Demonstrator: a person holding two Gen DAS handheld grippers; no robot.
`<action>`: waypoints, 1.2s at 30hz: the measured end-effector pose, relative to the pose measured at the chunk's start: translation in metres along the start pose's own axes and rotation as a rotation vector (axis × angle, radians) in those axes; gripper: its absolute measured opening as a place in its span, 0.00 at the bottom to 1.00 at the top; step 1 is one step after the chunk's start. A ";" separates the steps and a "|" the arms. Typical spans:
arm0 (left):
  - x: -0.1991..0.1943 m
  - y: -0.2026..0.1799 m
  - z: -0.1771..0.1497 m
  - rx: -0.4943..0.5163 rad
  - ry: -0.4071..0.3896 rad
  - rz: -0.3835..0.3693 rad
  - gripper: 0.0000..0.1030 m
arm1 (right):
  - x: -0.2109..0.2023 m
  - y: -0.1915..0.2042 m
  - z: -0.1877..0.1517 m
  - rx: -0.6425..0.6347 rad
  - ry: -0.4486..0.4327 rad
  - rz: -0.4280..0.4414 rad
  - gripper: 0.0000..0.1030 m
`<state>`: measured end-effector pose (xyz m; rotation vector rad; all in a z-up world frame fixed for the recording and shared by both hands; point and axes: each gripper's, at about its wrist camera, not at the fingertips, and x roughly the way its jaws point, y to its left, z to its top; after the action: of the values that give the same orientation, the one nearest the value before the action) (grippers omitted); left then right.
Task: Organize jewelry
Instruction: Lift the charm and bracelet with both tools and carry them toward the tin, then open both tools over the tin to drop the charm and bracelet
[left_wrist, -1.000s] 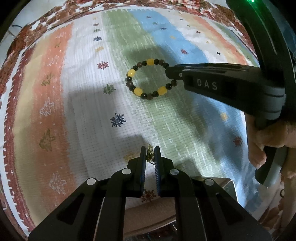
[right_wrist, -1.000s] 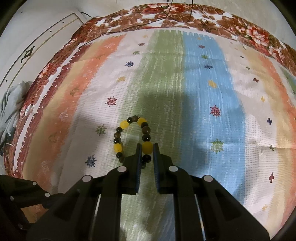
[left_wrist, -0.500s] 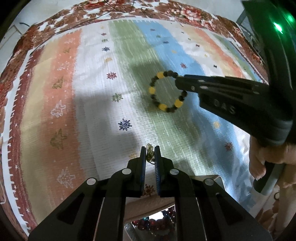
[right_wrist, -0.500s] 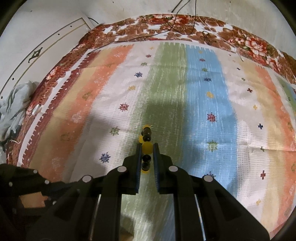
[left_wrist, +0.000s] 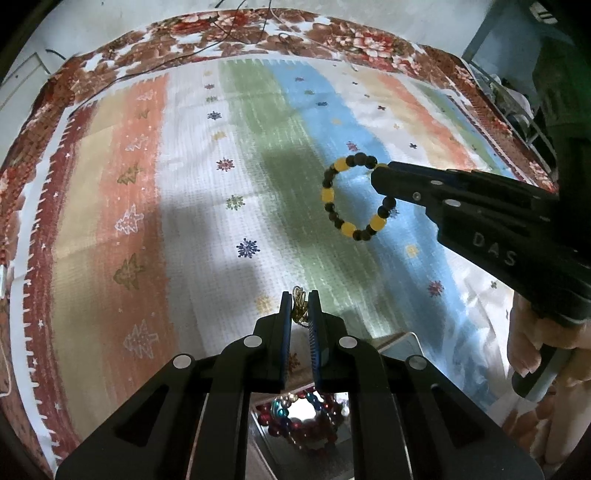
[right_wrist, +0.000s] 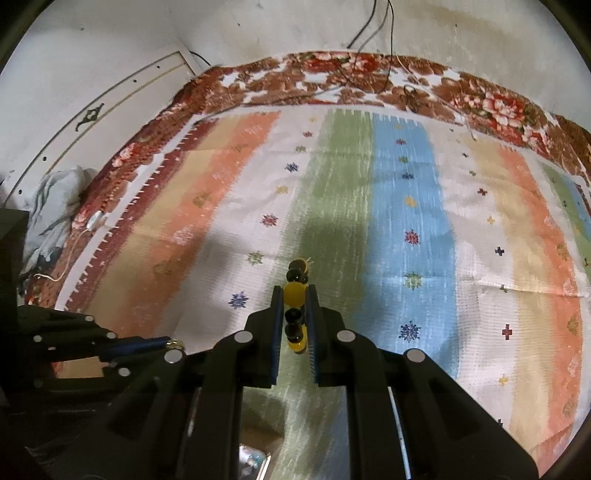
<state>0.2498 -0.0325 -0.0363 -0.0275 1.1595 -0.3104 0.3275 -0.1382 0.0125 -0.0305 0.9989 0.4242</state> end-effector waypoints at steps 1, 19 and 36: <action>-0.003 0.000 -0.001 0.000 -0.007 0.002 0.08 | -0.004 0.003 -0.001 -0.005 -0.007 0.003 0.13; -0.040 -0.005 -0.035 -0.014 -0.069 -0.022 0.08 | -0.077 0.042 -0.046 -0.053 -0.091 0.092 0.13; -0.054 -0.013 -0.082 -0.032 -0.085 -0.041 0.08 | -0.104 0.060 -0.101 -0.072 -0.079 0.141 0.13</action>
<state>0.1533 -0.0194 -0.0186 -0.0920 1.0810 -0.3243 0.1757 -0.1399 0.0525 -0.0087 0.9102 0.5860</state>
